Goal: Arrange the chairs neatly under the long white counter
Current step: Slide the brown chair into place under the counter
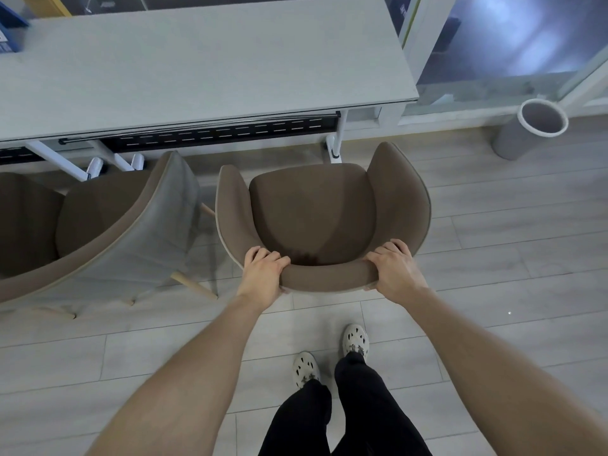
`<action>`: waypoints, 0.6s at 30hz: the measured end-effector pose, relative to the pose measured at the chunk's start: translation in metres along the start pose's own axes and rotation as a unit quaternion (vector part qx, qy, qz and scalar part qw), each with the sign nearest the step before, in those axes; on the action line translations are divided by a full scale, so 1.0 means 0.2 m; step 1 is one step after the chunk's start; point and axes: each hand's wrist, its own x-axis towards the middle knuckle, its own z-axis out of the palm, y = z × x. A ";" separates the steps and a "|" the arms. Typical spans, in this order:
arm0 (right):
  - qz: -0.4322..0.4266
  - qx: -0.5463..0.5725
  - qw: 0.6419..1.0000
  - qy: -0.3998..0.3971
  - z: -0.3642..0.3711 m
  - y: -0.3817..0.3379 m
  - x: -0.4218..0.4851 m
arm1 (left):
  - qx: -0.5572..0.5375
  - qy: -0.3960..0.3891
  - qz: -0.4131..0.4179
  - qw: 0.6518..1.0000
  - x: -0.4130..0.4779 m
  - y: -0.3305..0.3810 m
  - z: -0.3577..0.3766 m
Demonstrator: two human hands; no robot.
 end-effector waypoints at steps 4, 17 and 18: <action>0.007 0.013 1.000 0.006 0.00 0.08 0.01 | -0.002 0.000 0.000 1.000 0.07 0.05 -0.01; -0.005 0.026 1.000 -0.010 -0.05 0.24 0.21 | 0.001 0.007 -0.003 1.000 0.27 0.06 -0.07; -0.007 0.028 1.000 -0.010 -0.05 0.25 0.22 | 0.002 0.006 -0.003 1.000 0.27 0.06 -0.07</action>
